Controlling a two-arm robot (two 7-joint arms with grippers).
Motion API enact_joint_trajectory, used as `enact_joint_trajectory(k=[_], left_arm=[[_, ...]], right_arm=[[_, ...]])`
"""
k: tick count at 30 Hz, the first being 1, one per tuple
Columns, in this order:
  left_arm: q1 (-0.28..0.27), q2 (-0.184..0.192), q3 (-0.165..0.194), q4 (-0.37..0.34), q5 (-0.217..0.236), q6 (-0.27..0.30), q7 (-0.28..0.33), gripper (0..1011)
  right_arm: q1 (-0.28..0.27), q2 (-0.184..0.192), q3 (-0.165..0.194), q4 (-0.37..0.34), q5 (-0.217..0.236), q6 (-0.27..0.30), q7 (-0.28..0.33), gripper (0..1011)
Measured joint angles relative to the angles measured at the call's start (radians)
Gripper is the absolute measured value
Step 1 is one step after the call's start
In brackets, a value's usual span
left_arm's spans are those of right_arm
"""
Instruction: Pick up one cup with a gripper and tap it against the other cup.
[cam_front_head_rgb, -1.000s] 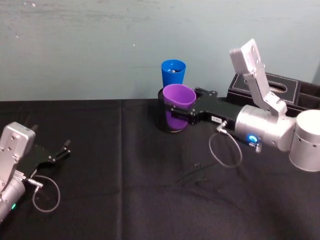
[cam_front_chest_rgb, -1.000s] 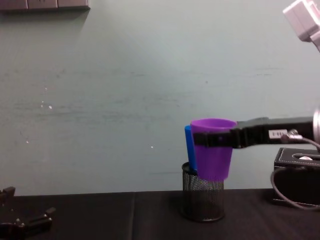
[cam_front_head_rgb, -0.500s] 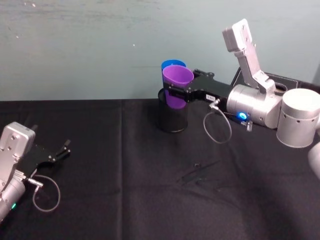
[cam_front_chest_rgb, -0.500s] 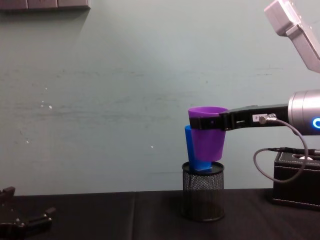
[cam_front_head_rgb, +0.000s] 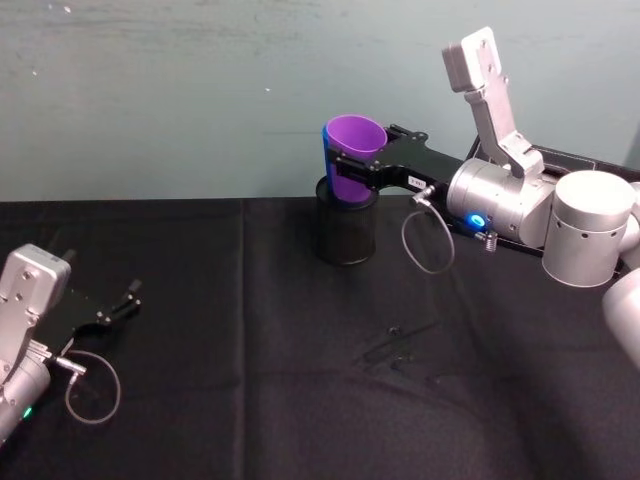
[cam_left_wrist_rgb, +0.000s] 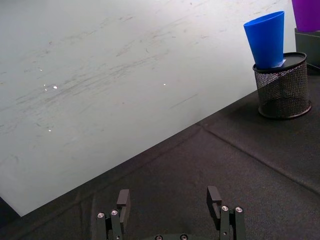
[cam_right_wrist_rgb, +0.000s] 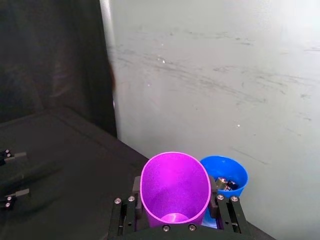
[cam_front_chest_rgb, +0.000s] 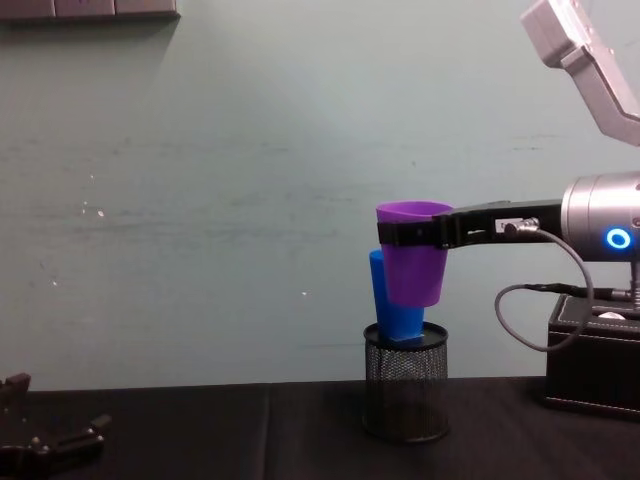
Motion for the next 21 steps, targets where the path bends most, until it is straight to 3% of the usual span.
enact_joint_trajectory(k=[21], left_arm=[[0.0, 0.0, 0.0, 0.0, 0.0, 0.0, 0.0, 1000]], right_arm=[[0.013, -0.033, 0.017, 0.036, -0.034, -0.018, -0.012, 718]])
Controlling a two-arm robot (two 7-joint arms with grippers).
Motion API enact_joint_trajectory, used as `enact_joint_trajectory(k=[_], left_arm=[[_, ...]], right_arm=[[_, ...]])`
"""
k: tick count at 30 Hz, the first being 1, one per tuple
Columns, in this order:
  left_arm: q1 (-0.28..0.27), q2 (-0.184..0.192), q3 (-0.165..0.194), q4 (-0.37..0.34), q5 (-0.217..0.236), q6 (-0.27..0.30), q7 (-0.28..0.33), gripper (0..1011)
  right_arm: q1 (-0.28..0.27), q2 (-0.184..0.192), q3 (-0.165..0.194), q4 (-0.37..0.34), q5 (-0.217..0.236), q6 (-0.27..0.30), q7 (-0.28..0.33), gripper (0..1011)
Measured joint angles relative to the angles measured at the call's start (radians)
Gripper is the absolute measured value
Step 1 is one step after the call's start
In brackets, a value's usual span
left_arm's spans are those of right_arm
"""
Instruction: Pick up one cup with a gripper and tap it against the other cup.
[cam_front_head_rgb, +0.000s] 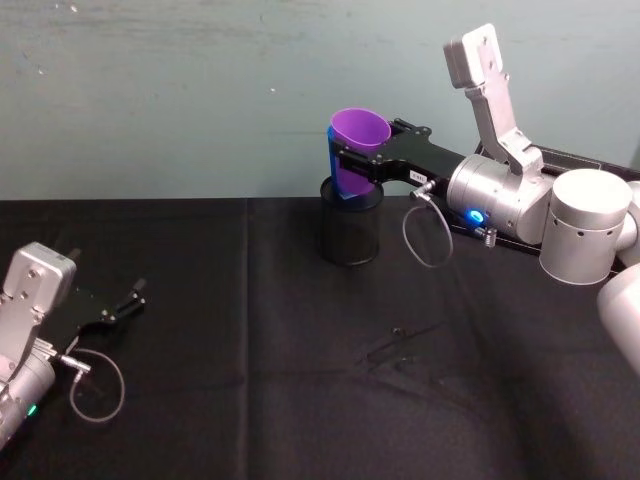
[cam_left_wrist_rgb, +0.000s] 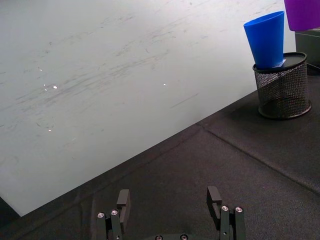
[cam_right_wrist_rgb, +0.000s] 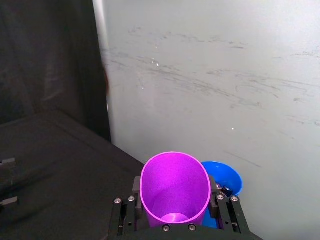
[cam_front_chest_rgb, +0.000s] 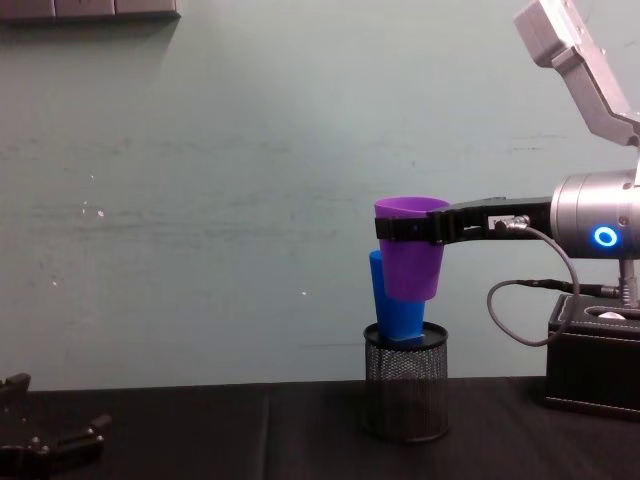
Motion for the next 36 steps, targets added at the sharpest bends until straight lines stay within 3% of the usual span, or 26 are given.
enact_joint_trajectory(k=[36], left_arm=[[0.0, 0.0, 0.0, 0.0, 0.0, 0.0, 0.0, 1000]], right_arm=[[0.035, -0.052, 0.029, 0.081, -0.036, -0.033, -0.004, 718]])
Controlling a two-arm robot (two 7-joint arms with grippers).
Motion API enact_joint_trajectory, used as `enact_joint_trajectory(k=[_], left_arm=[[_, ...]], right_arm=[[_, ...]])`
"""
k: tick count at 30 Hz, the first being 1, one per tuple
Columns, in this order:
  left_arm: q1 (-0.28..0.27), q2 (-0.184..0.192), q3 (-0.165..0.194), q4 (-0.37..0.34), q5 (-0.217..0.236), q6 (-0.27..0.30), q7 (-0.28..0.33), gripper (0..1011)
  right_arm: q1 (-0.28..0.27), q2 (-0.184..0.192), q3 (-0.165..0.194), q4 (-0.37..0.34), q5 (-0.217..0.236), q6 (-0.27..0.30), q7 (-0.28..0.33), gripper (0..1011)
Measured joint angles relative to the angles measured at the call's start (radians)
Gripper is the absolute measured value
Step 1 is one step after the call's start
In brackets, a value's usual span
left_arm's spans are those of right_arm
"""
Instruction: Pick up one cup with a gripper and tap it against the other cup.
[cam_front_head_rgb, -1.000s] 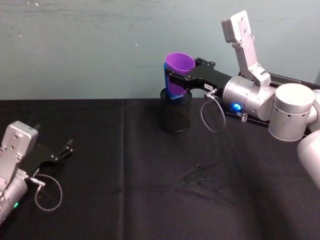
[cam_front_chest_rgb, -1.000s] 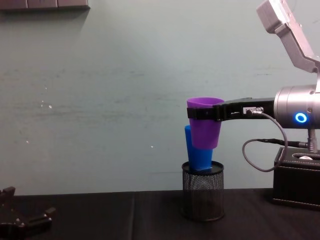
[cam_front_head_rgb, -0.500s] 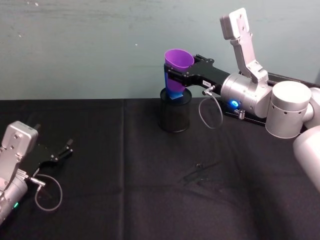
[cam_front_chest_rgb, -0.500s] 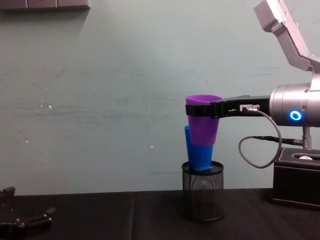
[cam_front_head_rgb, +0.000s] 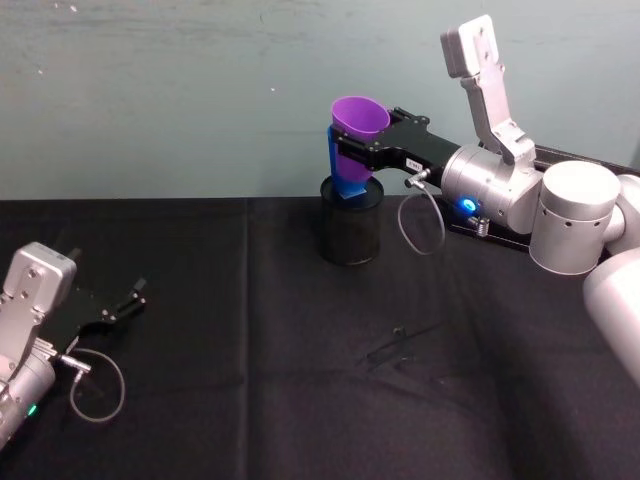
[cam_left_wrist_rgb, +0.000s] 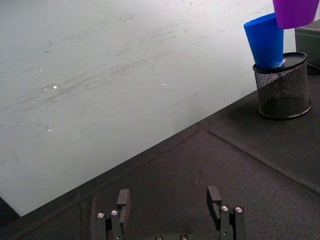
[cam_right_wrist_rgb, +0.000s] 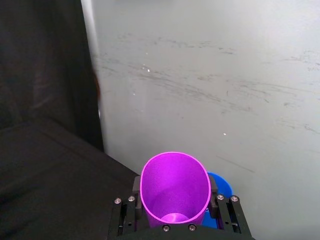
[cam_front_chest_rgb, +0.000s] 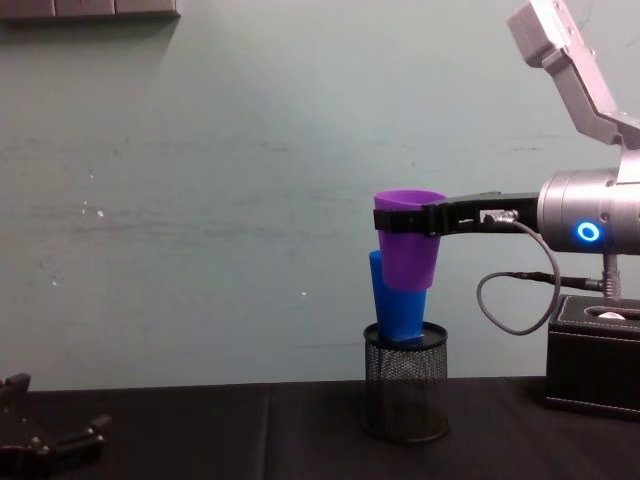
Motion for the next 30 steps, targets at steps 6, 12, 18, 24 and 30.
enact_joint_trajectory(k=[6, 12, 18, 24, 30], left_arm=[[0.0, 0.0, 0.0, 0.0, 0.0, 0.0, 0.0, 1000], [0.0, 0.0, 0.0, 0.0, 0.0, 0.0, 0.0, 1000], [0.0, 0.0, 0.0, 0.0, 0.0, 0.0, 0.0, 1000], [0.0, 0.0, 0.0, 0.0, 0.0, 0.0, 0.0, 1000], [0.0, 0.0, 0.0, 0.0, 0.0, 0.0, 0.0, 1000]], right_arm=[[0.005, -0.004, 0.006, 0.01, -0.005, -0.005, 0.0, 718], [0.013, -0.011, 0.008, 0.022, -0.009, -0.008, 0.0, 718], [0.02, -0.017, 0.011, 0.035, -0.012, -0.009, 0.0, 718], [0.025, -0.022, 0.013, 0.047, -0.016, -0.008, 0.0, 718], [0.028, -0.026, 0.015, 0.057, -0.019, -0.009, 0.0, 718]])
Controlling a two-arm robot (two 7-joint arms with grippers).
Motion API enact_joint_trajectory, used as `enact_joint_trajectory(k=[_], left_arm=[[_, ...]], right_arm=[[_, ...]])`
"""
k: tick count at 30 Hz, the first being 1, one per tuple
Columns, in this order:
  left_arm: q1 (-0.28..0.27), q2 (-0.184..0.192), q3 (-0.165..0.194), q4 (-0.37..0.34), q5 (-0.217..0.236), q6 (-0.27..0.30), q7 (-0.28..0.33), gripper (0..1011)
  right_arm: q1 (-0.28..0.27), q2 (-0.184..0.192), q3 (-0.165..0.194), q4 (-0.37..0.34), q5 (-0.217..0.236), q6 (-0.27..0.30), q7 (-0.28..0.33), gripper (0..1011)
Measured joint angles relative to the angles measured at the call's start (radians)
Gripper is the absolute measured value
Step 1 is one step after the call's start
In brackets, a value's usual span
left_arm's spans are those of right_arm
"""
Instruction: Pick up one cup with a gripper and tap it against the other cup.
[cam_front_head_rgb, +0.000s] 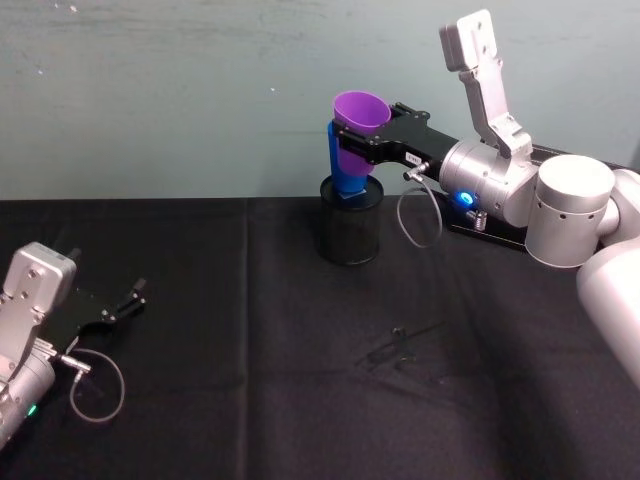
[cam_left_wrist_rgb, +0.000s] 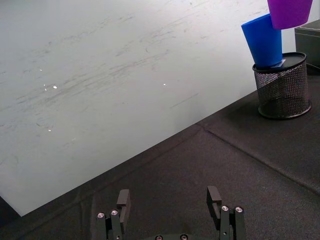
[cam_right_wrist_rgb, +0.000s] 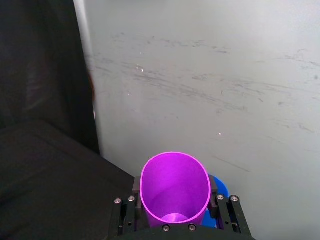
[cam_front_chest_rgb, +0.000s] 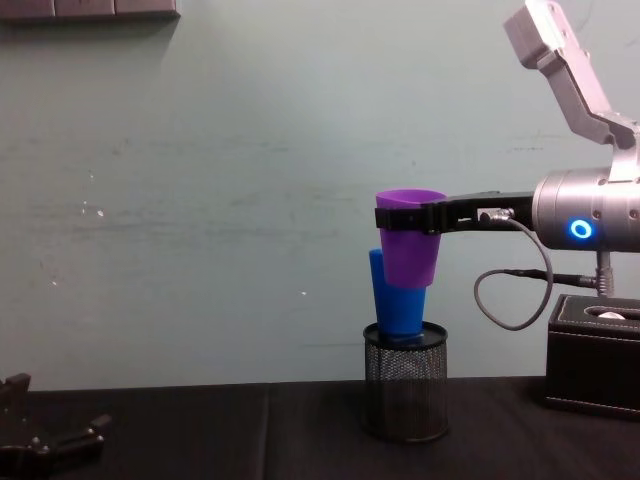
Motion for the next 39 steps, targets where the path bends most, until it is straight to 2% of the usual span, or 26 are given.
enact_joint_trajectory(k=[39], left_arm=[[0.0, 0.0, 0.0, 0.0, 0.0, 0.0, 0.0, 1000]], right_arm=[[0.001, 0.0, 0.0, 0.002, 0.001, -0.001, 0.002, 718]])
